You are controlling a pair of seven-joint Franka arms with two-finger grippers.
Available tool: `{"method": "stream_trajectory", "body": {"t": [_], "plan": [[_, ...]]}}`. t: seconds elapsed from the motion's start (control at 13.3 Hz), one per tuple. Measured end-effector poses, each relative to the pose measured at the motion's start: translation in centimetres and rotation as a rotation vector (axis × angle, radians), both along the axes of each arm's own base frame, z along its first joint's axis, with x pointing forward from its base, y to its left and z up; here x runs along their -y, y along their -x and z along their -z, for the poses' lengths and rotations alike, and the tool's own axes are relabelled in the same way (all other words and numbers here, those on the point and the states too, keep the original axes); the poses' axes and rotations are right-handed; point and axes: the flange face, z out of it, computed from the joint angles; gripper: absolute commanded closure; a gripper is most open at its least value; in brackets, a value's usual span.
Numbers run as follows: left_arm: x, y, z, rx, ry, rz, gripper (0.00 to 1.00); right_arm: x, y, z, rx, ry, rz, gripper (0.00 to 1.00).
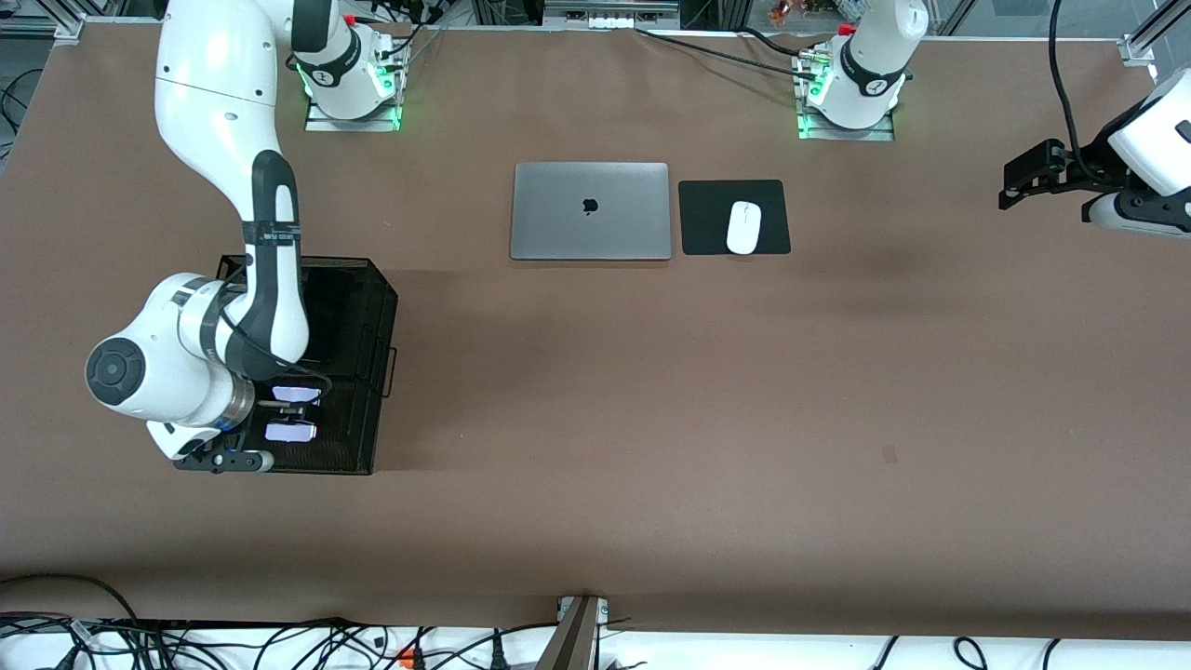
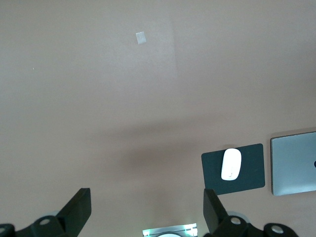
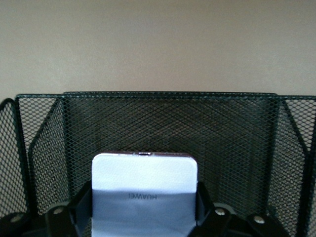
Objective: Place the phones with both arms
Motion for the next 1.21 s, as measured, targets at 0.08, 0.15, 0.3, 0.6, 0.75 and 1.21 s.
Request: {"method": "stream_trajectory", "body": {"t": [0.08, 0.15, 0.3, 0.6, 0.75, 1.21], "plan": [[0.0, 0.0, 0.0, -0.001, 0.000, 0.000, 0.00, 0.2, -0.1, -0.4, 0.001, -0.005, 0.003, 0.00], [0.0, 0.0, 0.1, -0.001, 0.000, -0.001, 0.00, 0.4, -0.1, -0.9, -0.001, -0.011, 0.005, 0.00], [-0.1, 0.0, 0.1, -0.001, 0.000, -0.001, 0.00, 0.7, -0.2, -1.7, 0.004, -0.021, 0.008, 0.00], [-0.1, -0.1, 0.1, -0.002, 0.000, -0.002, 0.00, 0.7, -0.2, -2.5, 0.013, -0.028, 0.008, 0.00], [-0.2, -0.1, 0.1, -0.002, 0.000, -0.003, 0.00, 0.7, -0.2, -2.6, 0.012, -0.029, 0.007, 0.00], [-0.5, -0.1, 0.2, -0.003, 0.000, -0.008, 0.00, 3.8, 0.8, -13.9, -0.140, -0.062, 0.015, 0.00]]}}
